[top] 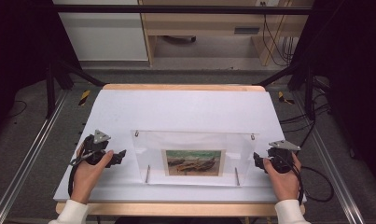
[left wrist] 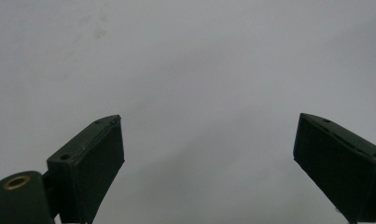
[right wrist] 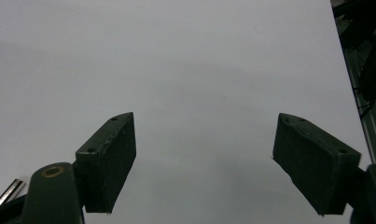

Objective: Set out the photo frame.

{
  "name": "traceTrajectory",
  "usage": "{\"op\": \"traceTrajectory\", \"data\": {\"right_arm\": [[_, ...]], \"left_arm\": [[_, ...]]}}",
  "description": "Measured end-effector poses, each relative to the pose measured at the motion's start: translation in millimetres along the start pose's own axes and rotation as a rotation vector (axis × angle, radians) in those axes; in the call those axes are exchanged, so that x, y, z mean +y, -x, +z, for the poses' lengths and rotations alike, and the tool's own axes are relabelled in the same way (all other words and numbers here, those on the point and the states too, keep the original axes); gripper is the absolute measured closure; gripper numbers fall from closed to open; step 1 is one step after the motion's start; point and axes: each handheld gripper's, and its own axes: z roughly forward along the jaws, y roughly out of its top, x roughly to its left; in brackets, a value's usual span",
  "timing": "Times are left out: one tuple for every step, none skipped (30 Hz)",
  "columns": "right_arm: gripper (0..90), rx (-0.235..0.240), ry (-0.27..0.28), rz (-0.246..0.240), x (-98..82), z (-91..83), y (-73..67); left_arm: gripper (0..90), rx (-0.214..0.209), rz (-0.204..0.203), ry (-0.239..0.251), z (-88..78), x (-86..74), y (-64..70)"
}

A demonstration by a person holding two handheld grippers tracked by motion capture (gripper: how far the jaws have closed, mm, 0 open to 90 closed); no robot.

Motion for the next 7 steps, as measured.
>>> {"op": "traceTrajectory", "data": {"right_arm": [[22.0, 0.001, 0.001, 0.002, -1.6, -0.1, -0.1], [22.0, 0.002, 0.007, 0.000, -2.8, -0.3, -0.1], [21.9, -0.001, 0.008, -0.008, -3.8, -0.5, -0.6], [21.9, -0.007, 0.008, -0.021, -4.8, -0.8, -0.9], [21.8, -0.015, 0.006, -0.029, -5.9, -1.1, -1.8], [21.8, -0.013, 0.007, -0.024, -6.8, -1.6, -2.7], [21.8, -0.012, 0.009, -0.034, -7.6, -1.9, -2.5]], "left_arm": [[8.0, 0.012, -0.001, -0.002, -0.4, -2.7, -1.3], [8.0, 0.026, -0.003, -0.003, -0.6, -5.5, -2.7], [8.0, 0.037, -0.004, -0.006, -0.9, -7.9, -4.1], [7.9, 0.045, -0.005, -0.006, -1.4, -10.0, -5.2], [7.9, 0.046, -0.008, -0.005, -1.7, -11.8, -6.2], [7.9, 0.049, -0.009, -0.003, -1.9, -13.2, -6.8], [7.9, 0.052, -0.007, -0.003, -2.1, -14.2, -7.1]]}}
